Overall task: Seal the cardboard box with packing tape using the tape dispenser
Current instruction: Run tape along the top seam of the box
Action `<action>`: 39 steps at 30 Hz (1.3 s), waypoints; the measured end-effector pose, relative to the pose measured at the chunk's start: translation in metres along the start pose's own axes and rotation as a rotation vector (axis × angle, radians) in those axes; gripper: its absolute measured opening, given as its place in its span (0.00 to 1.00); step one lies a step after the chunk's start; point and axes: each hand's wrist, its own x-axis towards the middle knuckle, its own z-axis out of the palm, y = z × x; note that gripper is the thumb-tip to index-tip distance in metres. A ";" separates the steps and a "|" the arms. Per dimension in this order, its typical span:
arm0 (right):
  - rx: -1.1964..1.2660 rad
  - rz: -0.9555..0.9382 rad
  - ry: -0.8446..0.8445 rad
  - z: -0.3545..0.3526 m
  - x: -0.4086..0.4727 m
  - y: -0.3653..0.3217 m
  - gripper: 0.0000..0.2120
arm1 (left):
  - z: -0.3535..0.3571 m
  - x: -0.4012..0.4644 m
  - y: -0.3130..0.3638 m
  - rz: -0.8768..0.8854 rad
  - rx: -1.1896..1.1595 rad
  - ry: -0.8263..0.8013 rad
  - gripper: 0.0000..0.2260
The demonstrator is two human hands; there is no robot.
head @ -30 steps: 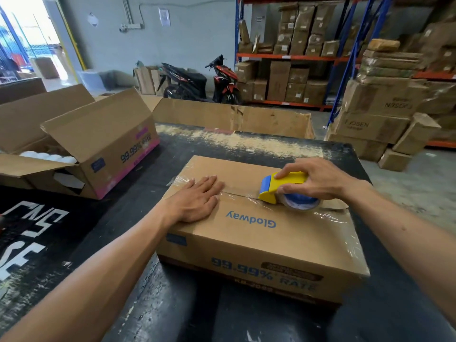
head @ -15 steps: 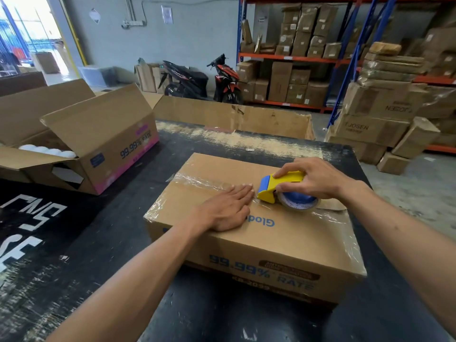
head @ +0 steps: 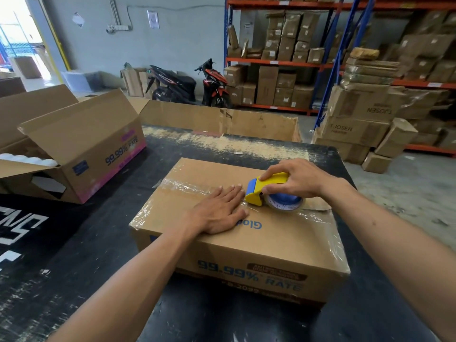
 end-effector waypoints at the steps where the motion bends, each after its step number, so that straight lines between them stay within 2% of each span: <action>1: 0.011 0.003 -0.003 -0.002 -0.001 -0.001 0.23 | 0.000 0.000 -0.001 0.001 0.002 -0.004 0.31; 5: 0.120 0.025 -0.001 -0.004 -0.007 0.000 0.20 | 0.002 0.000 -0.002 0.005 0.006 -0.008 0.32; 10: 0.123 0.021 -0.010 -0.010 -0.013 -0.002 0.19 | 0.004 0.001 -0.003 0.000 -0.001 -0.002 0.33; 18: 0.185 0.068 0.038 -0.028 -0.073 0.045 0.25 | 0.003 0.001 -0.004 0.009 -0.009 -0.009 0.33; 23: 0.075 0.047 0.065 -0.022 -0.071 0.046 0.29 | -0.002 -0.003 0.000 0.007 0.011 -0.021 0.33; 27: -0.009 0.034 0.042 -0.021 -0.063 0.044 0.30 | -0.009 0.003 0.021 -0.007 0.119 0.008 0.30; 31: 0.008 0.041 0.012 -0.023 -0.058 0.045 0.29 | 0.001 0.015 0.048 0.091 0.040 0.016 0.27; 39: 0.048 0.039 -0.031 -0.024 -0.057 0.048 0.26 | 0.006 0.019 0.046 0.092 0.008 -0.030 0.26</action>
